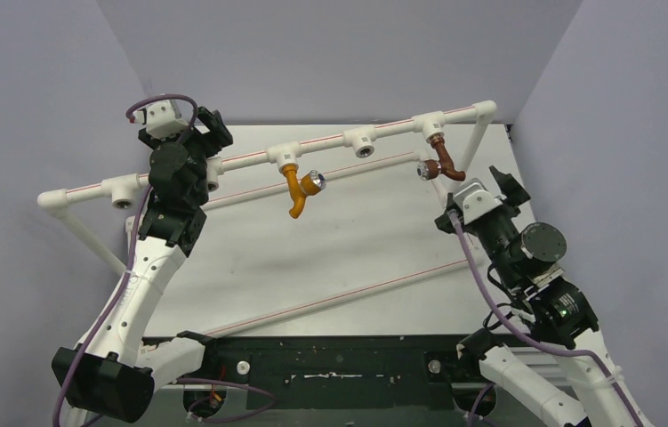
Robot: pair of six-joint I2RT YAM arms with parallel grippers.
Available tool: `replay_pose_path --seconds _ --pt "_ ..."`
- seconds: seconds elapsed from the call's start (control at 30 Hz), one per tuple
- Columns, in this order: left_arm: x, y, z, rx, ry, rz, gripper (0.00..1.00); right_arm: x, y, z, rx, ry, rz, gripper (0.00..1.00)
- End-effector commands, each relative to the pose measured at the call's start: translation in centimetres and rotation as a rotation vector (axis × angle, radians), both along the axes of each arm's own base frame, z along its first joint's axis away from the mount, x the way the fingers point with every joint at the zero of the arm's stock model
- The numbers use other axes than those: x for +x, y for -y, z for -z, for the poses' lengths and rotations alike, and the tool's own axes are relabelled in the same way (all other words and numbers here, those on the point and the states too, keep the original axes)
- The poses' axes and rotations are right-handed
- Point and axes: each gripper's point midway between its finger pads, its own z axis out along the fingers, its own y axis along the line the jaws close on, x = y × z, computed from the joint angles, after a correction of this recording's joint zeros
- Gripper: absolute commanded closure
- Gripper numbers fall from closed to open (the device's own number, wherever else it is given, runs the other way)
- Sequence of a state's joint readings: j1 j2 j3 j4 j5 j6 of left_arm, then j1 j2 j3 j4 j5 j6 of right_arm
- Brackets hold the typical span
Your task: Install the water faucets
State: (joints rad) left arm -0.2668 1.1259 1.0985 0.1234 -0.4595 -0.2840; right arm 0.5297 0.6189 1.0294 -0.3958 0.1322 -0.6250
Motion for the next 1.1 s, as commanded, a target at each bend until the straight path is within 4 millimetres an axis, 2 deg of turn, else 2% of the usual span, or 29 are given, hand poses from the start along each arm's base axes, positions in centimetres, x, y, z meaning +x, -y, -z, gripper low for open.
replay_pose_path --seconds 0.0,0.13,0.43,0.73,0.97,1.07 --pt "-0.7 0.8 12.7 0.112 -0.410 0.047 0.22 1.0 0.1 -0.2 -0.230 0.095 0.015 0.18" --pt "-0.7 0.9 12.7 0.111 -0.410 0.049 0.23 1.6 -0.3 -0.2 -0.315 0.140 0.008 0.17" --pt "-0.7 0.8 12.7 0.111 -0.409 0.047 0.22 3.6 -0.9 -1.6 -0.367 0.226 0.056 0.18" --pt "-0.7 0.9 12.7 0.114 -0.412 0.047 0.23 5.1 -1.3 -0.9 -0.421 0.258 0.106 0.22" --pt "-0.7 0.9 12.8 0.114 -0.414 0.049 0.22 6.1 -1.5 -0.8 -0.425 0.286 0.147 0.32" --pt "-0.6 0.9 12.8 0.114 -0.413 0.049 0.23 6.5 -1.7 -0.5 -0.407 0.274 0.148 0.45"
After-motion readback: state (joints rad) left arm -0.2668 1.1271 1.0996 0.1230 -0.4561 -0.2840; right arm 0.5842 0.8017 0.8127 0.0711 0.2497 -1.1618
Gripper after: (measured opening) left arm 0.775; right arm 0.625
